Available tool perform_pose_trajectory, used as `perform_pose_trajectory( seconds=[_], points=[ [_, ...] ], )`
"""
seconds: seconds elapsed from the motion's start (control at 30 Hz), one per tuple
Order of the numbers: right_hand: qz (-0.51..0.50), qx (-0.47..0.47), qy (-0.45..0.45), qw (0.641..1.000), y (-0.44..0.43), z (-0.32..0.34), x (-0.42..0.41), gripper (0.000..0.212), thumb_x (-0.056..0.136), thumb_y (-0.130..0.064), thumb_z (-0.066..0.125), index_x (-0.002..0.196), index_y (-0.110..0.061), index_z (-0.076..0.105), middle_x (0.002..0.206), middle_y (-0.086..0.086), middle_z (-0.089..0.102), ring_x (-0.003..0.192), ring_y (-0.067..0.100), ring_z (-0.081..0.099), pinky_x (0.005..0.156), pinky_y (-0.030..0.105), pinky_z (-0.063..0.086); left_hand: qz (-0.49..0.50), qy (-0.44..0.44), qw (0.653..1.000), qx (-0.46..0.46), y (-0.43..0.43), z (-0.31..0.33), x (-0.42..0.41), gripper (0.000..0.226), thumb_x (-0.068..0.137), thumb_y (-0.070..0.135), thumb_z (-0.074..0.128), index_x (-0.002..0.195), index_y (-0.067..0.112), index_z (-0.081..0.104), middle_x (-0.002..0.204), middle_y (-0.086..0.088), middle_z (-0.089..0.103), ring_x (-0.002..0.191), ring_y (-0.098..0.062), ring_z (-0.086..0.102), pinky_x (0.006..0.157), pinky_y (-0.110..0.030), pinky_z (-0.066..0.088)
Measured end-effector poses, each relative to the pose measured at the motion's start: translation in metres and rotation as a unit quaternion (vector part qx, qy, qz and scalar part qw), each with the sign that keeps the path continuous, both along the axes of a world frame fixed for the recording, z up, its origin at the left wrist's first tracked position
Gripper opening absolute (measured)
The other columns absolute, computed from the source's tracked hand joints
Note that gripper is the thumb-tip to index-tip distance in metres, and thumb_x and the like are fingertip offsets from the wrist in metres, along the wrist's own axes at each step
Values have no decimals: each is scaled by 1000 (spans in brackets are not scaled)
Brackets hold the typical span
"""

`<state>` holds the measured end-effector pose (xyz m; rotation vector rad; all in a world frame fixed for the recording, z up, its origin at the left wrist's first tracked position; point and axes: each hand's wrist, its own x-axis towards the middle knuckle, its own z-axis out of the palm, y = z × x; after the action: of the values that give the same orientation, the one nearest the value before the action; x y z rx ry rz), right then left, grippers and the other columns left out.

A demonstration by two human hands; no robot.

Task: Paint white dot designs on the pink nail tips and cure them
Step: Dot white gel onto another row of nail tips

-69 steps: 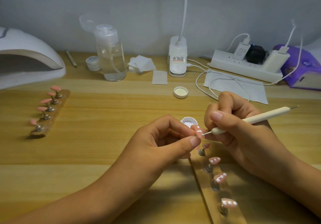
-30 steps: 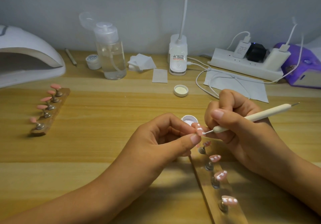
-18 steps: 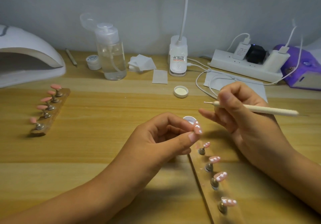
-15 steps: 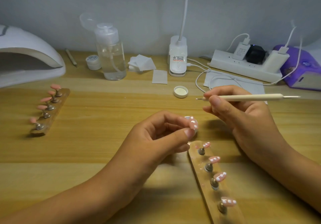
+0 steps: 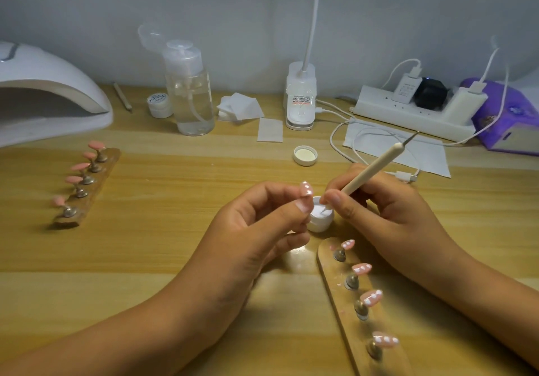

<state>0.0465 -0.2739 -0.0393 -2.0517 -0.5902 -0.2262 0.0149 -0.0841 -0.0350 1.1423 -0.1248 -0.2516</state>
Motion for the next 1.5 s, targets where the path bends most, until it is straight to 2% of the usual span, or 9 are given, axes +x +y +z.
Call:
perform_pose_trajectory(
  seconds=[0.17, 0.23, 0.37, 0.47, 0.57, 0.77, 0.87, 0.97, 1.5],
  points=[
    [8, 4, -2, 1000, 1, 1, -1, 17, 88, -37, 60, 91, -22, 68, 84, -6, 62, 77, 23, 56, 68, 39, 47, -9, -11, 1000, 5, 0, 0, 0, 13, 65, 31, 74, 77, 27, 75, 72, 9, 67, 68, 0, 62, 64, -14, 51],
    [3, 35, 6, 999, 1, 3, -3, 13, 88, -34, 63, 91, -22, 68, 85, -5, 64, 78, 24, 57, 69, 34, 49, -11, -14, 1000, 6, 0, 0, 0, 14, 65, 31, 73, 78, 27, 74, 73, 9, 67, 68, 0, 61, 64, -14, 51],
    [-14, 199, 37, 979, -1, 9, -5, 9, 84, -28, 66, 89, -22, 65, 80, -8, 65, 76, 7, 61, 72, 18, 50, -18, -30, 999, 25, -2, 0, -2, 12, 66, 32, 72, 77, 28, 74, 73, 11, 68, 68, 0, 62, 65, -14, 51],
    [-6, 321, 102, 942, -6, 12, -4, 10, 77, -24, 71, 78, -25, 60, 73, -6, 59, 75, 7, 61, 80, 26, 54, -34, -42, 997, 52, -3, 1, -4, 8, 69, 25, 76, 76, 28, 73, 76, 9, 70, 71, 0, 63, 65, -14, 51],
    [33, 372, 155, 915, -5, 14, -5, 22, 78, -11, 67, 67, -22, 52, 61, -4, 50, 61, 7, 53, 77, 30, 55, -44, -52, 995, 73, -4, 1, -4, 8, 74, 17, 70, 76, 25, 71, 78, 7, 70, 72, -1, 62, 65, -15, 51],
    [98, 382, 189, 899, 1, 17, -11, 23, 79, -16, 60, 59, -22, 50, 51, -3, 42, 50, 6, 43, 76, 35, 56, -49, -66, 993, 85, -5, 1, -5, 7, 75, 14, 68, 77, 21, 71, 73, 9, 68, 68, -1, 61, 65, -17, 52],
    [107, 375, 199, 899, 2, 17, -12, 22, 77, -16, 61, 58, -22, 51, 53, -4, 47, 51, 5, 48, 64, 26, 56, -49, -66, 993, 89, -5, 1, -4, 8, 74, 15, 69, 76, 22, 71, 72, 7, 68, 68, -1, 61, 65, -15, 51],
    [114, 374, 207, 897, 3, 17, -12, 21, 75, -14, 62, 59, -21, 52, 53, -2, 48, 50, 5, 47, 57, 23, 55, -46, -66, 993, 89, -6, 1, -4, 9, 73, 15, 69, 75, 24, 71, 71, 7, 66, 66, -2, 61, 64, -15, 50],
    [120, 378, 213, 893, 4, 16, -11, 19, 74, -13, 62, 59, -21, 54, 55, -3, 50, 49, 4, 49, 57, 22, 55, -46, -67, 992, 93, -5, 3, -5, 10, 73, 15, 69, 73, 25, 71, 73, 7, 67, 67, -2, 60, 63, -15, 51]
  ],
)
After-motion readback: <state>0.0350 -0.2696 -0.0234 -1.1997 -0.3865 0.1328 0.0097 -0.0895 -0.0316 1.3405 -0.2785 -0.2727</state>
